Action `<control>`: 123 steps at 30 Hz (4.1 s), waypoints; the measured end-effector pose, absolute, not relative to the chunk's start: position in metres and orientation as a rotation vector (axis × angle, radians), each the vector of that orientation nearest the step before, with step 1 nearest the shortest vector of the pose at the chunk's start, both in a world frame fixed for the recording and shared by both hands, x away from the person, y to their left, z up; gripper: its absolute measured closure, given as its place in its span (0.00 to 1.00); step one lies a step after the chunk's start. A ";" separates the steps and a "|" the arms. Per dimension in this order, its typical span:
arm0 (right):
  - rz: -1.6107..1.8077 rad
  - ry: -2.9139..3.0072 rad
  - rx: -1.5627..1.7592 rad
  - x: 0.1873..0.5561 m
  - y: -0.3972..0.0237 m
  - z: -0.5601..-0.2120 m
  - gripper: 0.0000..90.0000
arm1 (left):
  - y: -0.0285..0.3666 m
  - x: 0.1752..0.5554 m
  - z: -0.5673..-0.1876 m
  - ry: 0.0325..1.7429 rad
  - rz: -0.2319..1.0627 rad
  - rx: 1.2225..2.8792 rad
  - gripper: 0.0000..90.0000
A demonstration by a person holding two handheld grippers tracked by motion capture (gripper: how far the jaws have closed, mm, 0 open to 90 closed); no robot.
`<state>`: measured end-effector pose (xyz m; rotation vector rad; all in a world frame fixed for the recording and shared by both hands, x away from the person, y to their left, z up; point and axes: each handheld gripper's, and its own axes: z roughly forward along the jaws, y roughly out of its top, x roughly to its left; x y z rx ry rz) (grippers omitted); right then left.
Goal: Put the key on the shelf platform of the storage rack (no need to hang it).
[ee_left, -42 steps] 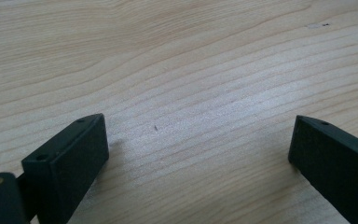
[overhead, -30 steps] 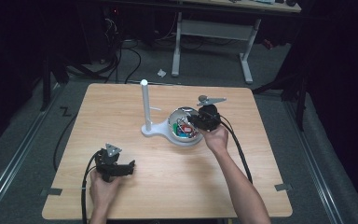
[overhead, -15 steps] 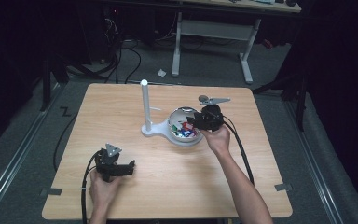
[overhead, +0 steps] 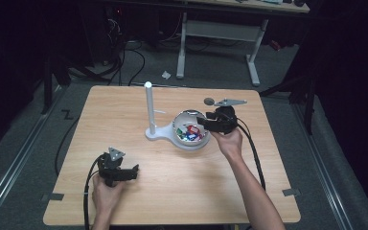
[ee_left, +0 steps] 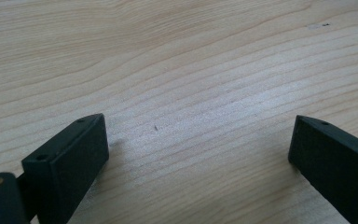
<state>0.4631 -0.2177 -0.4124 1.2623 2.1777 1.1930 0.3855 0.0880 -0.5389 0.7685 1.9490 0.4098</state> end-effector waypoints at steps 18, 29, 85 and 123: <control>1.235 2.066 1.284 0.441 -0.255 -0.396 0.53 | 0.088 0.386 -0.539 1.950 0.411 0.767 0.06; 1.272 2.019 1.286 0.425 -0.274 -0.390 0.52 | 0.088 0.386 -0.539 1.946 0.412 0.772 0.06; 1.314 1.917 1.343 0.342 -0.328 -0.415 0.51 | 0.088 0.386 -0.539 1.950 0.411 0.766 0.06; 1.305 1.983 1.388 0.344 -0.308 -0.461 0.51 | 0.088 0.386 -0.539 1.950 0.411 0.766 0.06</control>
